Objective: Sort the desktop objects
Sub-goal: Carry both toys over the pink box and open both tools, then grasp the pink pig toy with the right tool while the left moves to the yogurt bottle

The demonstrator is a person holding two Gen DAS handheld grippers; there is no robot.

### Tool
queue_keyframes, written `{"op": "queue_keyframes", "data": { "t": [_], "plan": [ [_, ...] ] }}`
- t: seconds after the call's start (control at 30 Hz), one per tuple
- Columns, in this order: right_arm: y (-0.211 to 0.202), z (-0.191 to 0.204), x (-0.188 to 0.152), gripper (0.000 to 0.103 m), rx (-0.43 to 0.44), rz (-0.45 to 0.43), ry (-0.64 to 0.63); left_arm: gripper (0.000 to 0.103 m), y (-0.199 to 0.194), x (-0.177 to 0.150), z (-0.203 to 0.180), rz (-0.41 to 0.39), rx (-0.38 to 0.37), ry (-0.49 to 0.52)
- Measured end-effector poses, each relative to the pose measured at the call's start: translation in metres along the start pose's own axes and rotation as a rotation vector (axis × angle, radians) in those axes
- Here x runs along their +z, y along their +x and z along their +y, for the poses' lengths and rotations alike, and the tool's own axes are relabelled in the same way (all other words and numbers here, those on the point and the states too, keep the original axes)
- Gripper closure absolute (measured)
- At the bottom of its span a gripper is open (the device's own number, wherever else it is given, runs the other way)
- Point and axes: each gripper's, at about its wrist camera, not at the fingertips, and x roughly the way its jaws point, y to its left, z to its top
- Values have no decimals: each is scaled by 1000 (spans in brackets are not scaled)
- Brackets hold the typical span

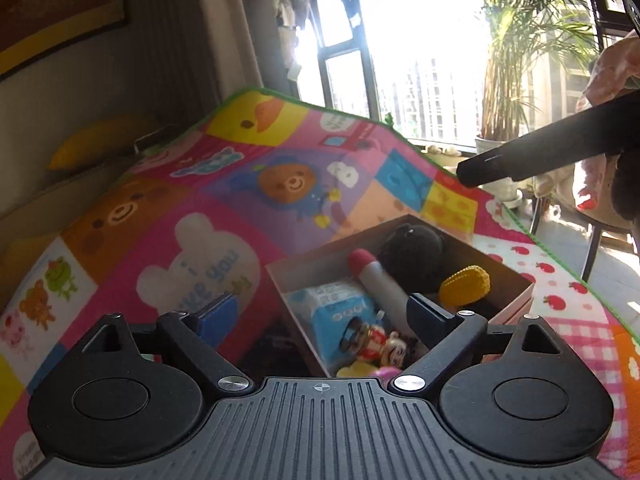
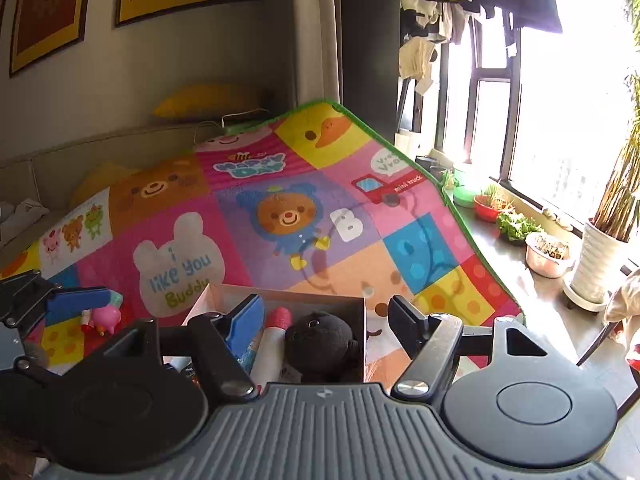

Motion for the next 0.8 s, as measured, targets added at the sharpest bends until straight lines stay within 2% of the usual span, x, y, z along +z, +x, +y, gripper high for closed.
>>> {"op": "queue_keyframes", "data": {
  "t": [0.17, 0.23, 0.3, 0.47, 0.63, 0.67, 0.7, 0.8],
  "plan": [
    [25, -9, -18, 32, 31, 99, 86, 4, -5, -56, 25, 134, 41, -81],
    [32, 1, -24, 32, 32, 129, 68, 3, 0, -73, 35, 199, 73, -112],
    [36, 18, -26, 32, 36, 141, 24, 3, -1, -86, 47, 229, 77, -157],
    [43, 75, -16, 31, 112, 151, -60, 3, -7, -101, 70, 227, 80, -225],
    [61, 148, 1, 31, 210, 171, -157, 1, -24, -116, 92, 180, 92, -270],
    [66, 162, 3, 35, 229, 182, -175, 1, -27, -120, 96, 167, 110, -275],
    [73, 177, 6, 47, 246, 191, -194, 1, -30, -124, 99, 160, 122, -280],
    [97, 218, 11, 61, 294, 242, -220, 1, -33, -135, 107, 165, 139, -302]
  ]
}}
